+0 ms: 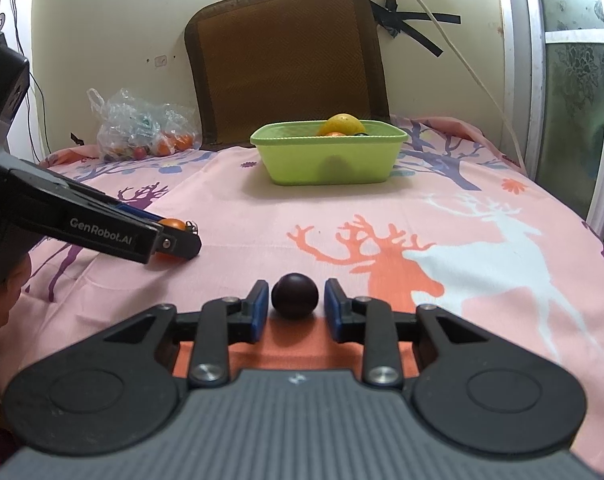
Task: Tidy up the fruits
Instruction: 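Hold the cherry tomato and plum in both grippers, moving toward the basket, then lower tomato and plum into the green basket while both grippers open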
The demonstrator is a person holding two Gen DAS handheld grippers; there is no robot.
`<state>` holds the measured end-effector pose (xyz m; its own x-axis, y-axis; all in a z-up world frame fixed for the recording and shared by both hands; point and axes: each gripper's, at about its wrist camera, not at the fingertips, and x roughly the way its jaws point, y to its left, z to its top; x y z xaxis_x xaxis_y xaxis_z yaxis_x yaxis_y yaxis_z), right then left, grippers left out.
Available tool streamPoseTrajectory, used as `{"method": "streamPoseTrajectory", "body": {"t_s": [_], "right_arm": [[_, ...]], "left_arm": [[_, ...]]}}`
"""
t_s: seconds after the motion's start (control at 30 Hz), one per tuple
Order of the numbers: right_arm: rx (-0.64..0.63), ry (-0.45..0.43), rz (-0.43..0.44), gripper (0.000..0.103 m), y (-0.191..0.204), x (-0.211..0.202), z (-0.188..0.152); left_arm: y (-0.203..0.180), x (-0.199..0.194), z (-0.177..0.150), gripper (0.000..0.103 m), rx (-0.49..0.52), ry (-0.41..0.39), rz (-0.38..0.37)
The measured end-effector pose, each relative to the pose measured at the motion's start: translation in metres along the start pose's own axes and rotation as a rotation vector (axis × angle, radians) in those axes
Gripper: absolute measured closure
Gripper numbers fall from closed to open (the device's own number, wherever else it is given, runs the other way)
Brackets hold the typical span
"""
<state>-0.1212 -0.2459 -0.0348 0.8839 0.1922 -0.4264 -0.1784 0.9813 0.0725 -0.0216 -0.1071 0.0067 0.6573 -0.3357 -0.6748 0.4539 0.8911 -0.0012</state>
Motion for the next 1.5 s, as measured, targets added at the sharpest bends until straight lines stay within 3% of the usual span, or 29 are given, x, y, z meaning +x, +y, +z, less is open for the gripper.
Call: {"method": "streamPoseTrajectory", "body": {"t_s": [0.57,0.7,0.83,1.0,1.2,1.3,1.5], "right_arm": [[-0.004,-0.009,-0.008,0.07,0.001,-0.005,-0.004],[-0.018,-0.013,-0.007,0.07,0.003,-0.006,-0.005],[-0.036,-0.028,-0.008,0.077,0.006,-0.006,-0.008],[0.012,-0.055,0.025,0.077,-0.007,-0.001,0.007],[0.013,-0.154,0.035,0.077,-0.031,0.031,0.068],[0.013,-0.174,0.044,0.077,-0.043,0.062,0.098],[0.066,-0.09,0.086,0.076,-0.064,0.132,0.128]], "left_arm": [[0.0,-0.003,-0.003,0.061,0.001,-0.01,-0.008],[-0.002,-0.004,-0.007,0.071,0.016,-0.022,-0.001],[-0.003,-0.004,-0.007,0.071,0.028,-0.031,-0.012],[0.008,-0.004,0.031,0.071,-0.002,-0.064,-0.068],[0.02,0.022,0.113,0.071,0.011,-0.155,-0.052],[0.029,0.052,0.14,0.071,-0.022,-0.136,-0.036],[0.045,0.099,0.157,0.07,-0.087,-0.063,-0.015]]}}
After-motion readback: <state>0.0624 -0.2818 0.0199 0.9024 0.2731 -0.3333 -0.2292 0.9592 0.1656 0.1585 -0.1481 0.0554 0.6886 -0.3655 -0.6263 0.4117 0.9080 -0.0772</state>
